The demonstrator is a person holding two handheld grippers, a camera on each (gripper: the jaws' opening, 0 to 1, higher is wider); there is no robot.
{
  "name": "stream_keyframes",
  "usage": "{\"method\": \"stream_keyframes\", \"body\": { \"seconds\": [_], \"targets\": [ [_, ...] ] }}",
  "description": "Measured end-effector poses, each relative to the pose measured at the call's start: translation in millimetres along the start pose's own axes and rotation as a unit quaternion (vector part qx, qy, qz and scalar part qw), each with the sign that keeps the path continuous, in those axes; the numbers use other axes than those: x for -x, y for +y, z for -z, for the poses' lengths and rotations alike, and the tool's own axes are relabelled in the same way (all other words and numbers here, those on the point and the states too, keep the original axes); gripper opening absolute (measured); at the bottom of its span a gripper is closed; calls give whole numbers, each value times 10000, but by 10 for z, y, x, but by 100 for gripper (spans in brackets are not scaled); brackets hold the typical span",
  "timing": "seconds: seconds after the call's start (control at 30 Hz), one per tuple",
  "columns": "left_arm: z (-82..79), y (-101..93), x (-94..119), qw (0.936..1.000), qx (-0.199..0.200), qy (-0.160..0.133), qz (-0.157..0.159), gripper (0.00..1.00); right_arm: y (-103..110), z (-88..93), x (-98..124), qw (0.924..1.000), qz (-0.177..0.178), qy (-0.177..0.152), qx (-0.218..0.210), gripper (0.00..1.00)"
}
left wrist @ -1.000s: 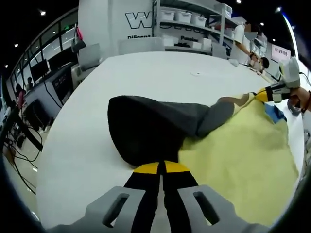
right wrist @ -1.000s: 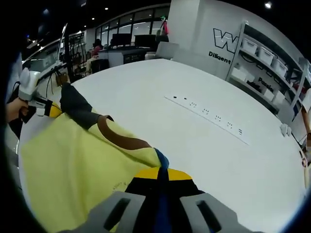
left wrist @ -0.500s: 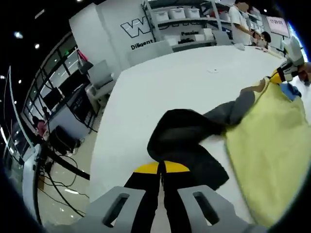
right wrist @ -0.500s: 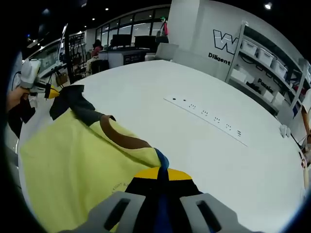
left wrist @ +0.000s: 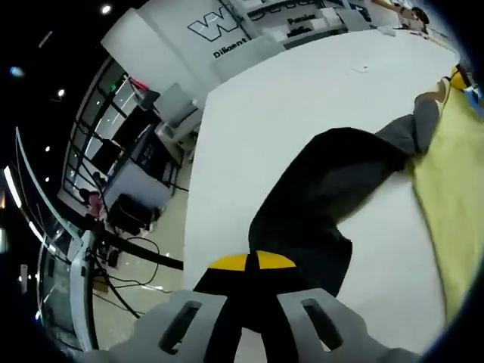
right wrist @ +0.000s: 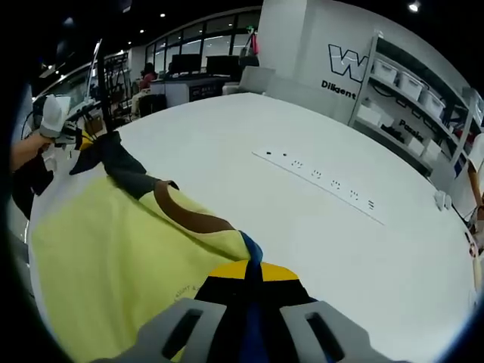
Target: Fold the garment on the visible template until the final outline fits inside the template.
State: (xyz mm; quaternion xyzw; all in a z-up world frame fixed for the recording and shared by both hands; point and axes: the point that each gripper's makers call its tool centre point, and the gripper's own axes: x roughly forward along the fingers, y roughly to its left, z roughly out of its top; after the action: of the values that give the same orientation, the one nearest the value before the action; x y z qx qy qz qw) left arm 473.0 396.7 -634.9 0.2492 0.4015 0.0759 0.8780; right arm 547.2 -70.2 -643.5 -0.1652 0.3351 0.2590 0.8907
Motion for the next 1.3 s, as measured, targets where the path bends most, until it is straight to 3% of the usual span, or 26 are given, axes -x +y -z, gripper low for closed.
{"method": "stream_keyframes", "body": {
  "seconds": [0.07, 0.13, 0.2, 0.27, 0.37, 0.4, 0.5, 0.63, 0.77, 0.93, 0.97, 1.2, 1.3],
  "targets": [
    [10, 17, 17, 9997, 224, 23, 24, 6, -2, -5, 1, 10000, -4, -9, 1, 0],
    [-60, -49, 53, 9989, 398, -138, 224, 16, 2, -9, 1, 10000, -6, -17, 5, 0],
    [-346, -245, 189, 9916, 703, -753, 782, 27, 0, -14, 0, 10000, -17, -36, -27, 0],
    [-558, -401, 312, 9868, 505, -1129, 1048, 32, -5, -18, 3, 10000, -28, -50, -76, 0],
    [-701, -620, 423, 9811, 284, -1291, 1411, 34, -5, -26, 10, 9999, -32, -71, -98, 0],
    [-872, -865, 520, 9689, 188, -1613, 1866, 34, 3, -28, 18, 9999, -46, -76, -85, 0],
    [-1091, -1323, 631, 9443, 158, -1900, 2682, 34, 9, -27, 25, 9999, -64, -87, -72, 0],
    [-1184, -1628, 524, 9387, 91, -1747, 2969, 30, 15, -30, 33, 9999, -96, -107, -62, 0],
    [-1277, -1913, 462, 9196, 226, -1747, 3512, 28, 24, -29, 39, 9998, -155, -123, -44, 0],
    [-1257, -2115, 341, 9179, 157, -1504, 3668, 22, 16, -24, 25, 9996, -229, -136, -76, 0],
    [-1220, -2145, 313, 9200, 118, -1377, 3668, 20, 17, -24, 24, 9996, -236, -136, -74, 0],
    [-1207, -2190, 305, 9185, 45, -1352, 3716, 4, 8, -25, 0, 9995, -279, -141, -53, 0],
    [-1187, -2208, 302, 9185, -22, -1321, 3726, 4, 16, -22, -6, 9995, -296, -130, -46, 0]
  ]
}}
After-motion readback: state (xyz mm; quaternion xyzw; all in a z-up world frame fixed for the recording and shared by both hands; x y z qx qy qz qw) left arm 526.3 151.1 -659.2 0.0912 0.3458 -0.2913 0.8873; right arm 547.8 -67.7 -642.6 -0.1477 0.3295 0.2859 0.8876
